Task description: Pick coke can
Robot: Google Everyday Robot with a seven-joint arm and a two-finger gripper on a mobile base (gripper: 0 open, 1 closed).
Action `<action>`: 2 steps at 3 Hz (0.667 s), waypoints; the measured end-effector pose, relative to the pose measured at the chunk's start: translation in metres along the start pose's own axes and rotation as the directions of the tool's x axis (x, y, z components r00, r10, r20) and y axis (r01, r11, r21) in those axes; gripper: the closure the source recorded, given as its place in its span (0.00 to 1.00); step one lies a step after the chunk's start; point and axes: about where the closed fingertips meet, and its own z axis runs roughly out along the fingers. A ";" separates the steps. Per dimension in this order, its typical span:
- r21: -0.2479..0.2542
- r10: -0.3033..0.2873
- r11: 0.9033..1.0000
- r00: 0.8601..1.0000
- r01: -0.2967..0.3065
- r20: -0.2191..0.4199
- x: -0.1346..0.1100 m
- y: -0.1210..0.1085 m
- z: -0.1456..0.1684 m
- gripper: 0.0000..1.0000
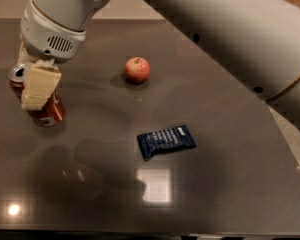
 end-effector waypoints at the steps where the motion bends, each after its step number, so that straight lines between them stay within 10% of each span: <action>1: 0.004 -0.036 0.999 0.999 0.036 0.013 -0.033 -0.002 -0.030 1.00; 2: 0.004 -0.036 0.999 0.999 0.036 0.013 -0.033 -0.002 -0.030 1.00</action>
Offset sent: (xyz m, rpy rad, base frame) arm -0.0100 0.0055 0.0596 0.0154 -0.0210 0.0389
